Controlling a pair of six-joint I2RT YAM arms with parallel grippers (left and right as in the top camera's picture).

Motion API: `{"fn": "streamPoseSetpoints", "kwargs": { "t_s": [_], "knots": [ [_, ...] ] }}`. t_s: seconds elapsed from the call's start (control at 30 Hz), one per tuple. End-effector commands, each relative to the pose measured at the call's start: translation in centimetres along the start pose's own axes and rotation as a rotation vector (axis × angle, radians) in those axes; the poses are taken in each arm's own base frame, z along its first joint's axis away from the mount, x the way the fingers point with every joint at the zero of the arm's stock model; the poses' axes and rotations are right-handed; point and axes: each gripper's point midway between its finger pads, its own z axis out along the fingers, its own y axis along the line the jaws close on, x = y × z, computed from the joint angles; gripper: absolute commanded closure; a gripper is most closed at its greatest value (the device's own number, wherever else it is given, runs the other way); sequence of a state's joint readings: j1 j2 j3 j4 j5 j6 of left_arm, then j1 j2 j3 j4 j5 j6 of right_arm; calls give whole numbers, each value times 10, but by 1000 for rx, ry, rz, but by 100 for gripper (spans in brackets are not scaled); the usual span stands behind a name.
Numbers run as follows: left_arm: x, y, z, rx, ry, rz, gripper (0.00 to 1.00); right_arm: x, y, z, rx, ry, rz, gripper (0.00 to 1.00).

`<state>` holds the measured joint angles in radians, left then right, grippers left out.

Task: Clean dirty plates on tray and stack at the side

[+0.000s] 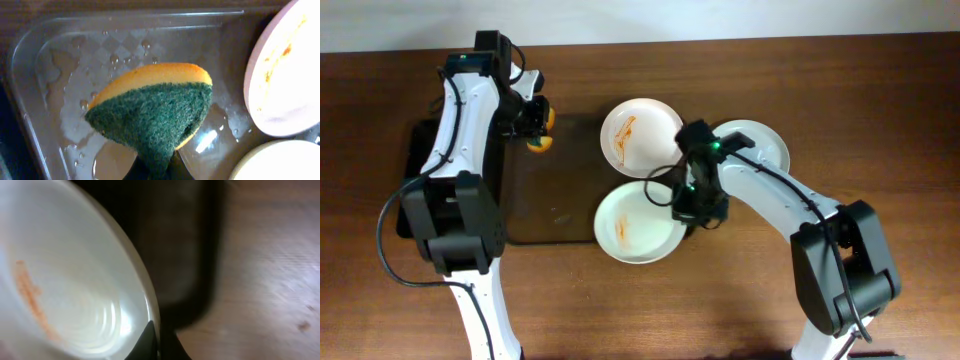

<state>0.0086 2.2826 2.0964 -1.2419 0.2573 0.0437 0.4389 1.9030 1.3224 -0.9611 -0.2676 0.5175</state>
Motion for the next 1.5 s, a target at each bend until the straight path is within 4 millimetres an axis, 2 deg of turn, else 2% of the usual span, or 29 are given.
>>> {"fn": "streamPoseSetpoints", "kwargs": {
  "t_s": [0.0,0.1,0.17,0.23,0.33,0.43,0.57,0.63,0.67,0.7,0.73,0.77,0.8,0.93,1.03,1.13,1.23,1.3,1.4,1.47],
  "knots": [
    [-13,10,-35,-5,-58,-19,99,-19,53,-3,-47,-146,-110,96],
    [-14,19,-44,-11,-71,-46,99,-29,77,4,-31,-263,-72,96],
    [-8,23,-45,-13,-48,-95,99,-36,100,19,-62,-320,-26,96],
    [-4,24,-45,-25,-33,-120,99,-40,108,36,-79,-325,5,96],
    [4,33,-51,-94,-11,-169,99,-46,115,48,-109,-328,13,96],
    [2,25,-84,-141,-85,-165,99,-50,118,51,-123,-337,10,96],
    [11,-1,-140,-248,-192,-134,99,-50,120,61,-138,-315,7,96],
    [16,-17,-148,-265,-209,-112,99,-50,121,61,-139,-316,6,95],
    [18,-24,-147,-273,-208,-115,99,-50,121,61,-139,-316,5,90],
    [20,-25,-143,-290,-202,-121,99,-49,121,61,-141,-314,0,77],
    [22,-25,-140,-307,-194,-127,99,-50,121,61,-140,-314,-7,71],
    [25,-25,-134,-319,-176,-137,99,-52,124,58,-145,-321,-27,59],
    [32,-25,-124,-322,-143,-154,99,-56,127,54,-159,-323,-54,51],
    [53,-16,-90,-333,-66,-214,99,-62,130,44,-184,-313,-112,50],
    [72,-19,-69,-321,-88,-209,99,-61,131,44,-196,-302,-136,54],
    [92,-14,-49,-313,-99,-217,99,-62,137,44,-224,-304,-146,65],
    [101,-24,-18,-211,-78,-215,99,-64,137,51,-266,-267,-138,70],
    [106,-25,-3,-183,-72,-215,99,-65,134,59,-302,-225,-125,77],
    [115,-21,11,-183,-60,-216,99,-68,136,58,-329,-222,-127,92],
    [118,-18,16,-193,-58,-217,99,-68,137,58,-332,-224,-125,96]
  ]
}}
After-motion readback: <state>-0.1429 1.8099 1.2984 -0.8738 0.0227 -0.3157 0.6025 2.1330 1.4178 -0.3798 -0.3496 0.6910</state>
